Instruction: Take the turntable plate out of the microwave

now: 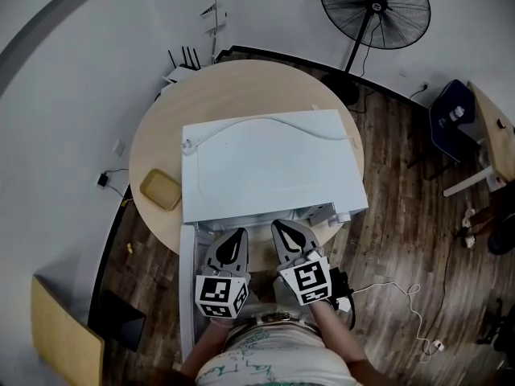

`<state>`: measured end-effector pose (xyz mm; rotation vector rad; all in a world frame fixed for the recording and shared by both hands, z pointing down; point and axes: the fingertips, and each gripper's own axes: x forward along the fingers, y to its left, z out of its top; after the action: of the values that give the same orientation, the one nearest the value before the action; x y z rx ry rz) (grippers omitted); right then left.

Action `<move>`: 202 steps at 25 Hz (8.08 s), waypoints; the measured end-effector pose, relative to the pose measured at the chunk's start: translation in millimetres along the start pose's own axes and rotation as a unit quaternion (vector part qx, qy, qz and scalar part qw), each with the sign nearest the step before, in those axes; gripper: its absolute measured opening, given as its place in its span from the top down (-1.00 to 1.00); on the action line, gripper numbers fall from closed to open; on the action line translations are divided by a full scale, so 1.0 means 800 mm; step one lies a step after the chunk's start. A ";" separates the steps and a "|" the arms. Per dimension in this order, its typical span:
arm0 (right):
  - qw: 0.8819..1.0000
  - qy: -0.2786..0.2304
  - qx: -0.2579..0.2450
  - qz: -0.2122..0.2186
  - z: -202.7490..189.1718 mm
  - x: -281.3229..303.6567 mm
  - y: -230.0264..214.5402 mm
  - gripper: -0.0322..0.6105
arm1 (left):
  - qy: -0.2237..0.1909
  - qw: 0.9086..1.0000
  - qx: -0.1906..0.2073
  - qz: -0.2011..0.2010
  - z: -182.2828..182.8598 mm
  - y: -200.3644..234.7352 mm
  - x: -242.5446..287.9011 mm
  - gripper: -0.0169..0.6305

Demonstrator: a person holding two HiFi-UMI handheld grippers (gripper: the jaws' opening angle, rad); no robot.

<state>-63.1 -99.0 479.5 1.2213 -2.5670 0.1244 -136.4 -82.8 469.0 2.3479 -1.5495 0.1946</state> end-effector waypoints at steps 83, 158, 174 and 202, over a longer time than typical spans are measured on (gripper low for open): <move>0.805 0.102 0.578 0.085 -0.239 0.059 -0.039 0.66 | 0.036 0.875 -0.476 0.082 -0.232 0.059 0.059 0.62; 0.848 0.078 0.521 0.059 -0.240 0.044 -0.084 0.66 | -0.040 0.874 -0.475 0.093 -0.216 0.080 0.025 0.70; 0.855 0.034 0.514 0.052 -0.223 0.004 -0.075 0.67 | -0.043 0.900 -0.428 0.067 -0.194 0.061 -0.004 0.67; 0.860 0.008 0.506 0.055 -0.181 -0.079 -0.083 0.69 | -0.080 0.910 -0.402 0.055 -0.160 -0.008 -0.047 0.65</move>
<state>58.1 -65.0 595.0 1.2956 -2.5491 1.6623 -137.6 -4.6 577.4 1.6463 -1.4449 -0.5333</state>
